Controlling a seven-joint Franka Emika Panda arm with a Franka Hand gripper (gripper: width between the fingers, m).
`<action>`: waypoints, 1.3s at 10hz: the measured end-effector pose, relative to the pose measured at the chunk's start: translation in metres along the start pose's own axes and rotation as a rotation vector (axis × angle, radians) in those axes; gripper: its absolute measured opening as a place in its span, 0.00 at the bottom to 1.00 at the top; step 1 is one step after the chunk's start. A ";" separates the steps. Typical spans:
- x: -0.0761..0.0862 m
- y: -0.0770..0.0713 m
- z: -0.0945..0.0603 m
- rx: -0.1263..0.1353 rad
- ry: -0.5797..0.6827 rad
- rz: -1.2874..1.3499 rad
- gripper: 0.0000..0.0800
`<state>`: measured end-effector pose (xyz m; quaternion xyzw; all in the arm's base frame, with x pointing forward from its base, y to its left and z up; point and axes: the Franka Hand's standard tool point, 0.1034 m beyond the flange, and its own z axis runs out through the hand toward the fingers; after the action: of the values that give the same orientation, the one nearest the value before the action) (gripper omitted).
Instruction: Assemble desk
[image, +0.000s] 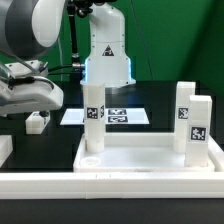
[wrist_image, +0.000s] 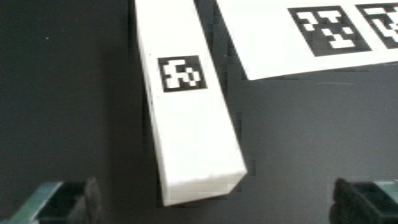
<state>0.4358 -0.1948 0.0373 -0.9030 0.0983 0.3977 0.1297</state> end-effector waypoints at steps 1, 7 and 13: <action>0.000 0.000 0.000 0.000 0.000 0.000 0.81; -0.009 0.009 0.044 0.025 -0.102 0.034 0.59; -0.010 0.011 0.044 0.025 -0.104 0.037 0.36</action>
Offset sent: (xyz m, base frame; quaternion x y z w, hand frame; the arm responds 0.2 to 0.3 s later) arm -0.0476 0.0084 -0.0226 -0.0161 -0.0796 0.0169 0.9965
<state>0.3953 -0.1912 0.0147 -0.8774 0.1133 0.4451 0.1384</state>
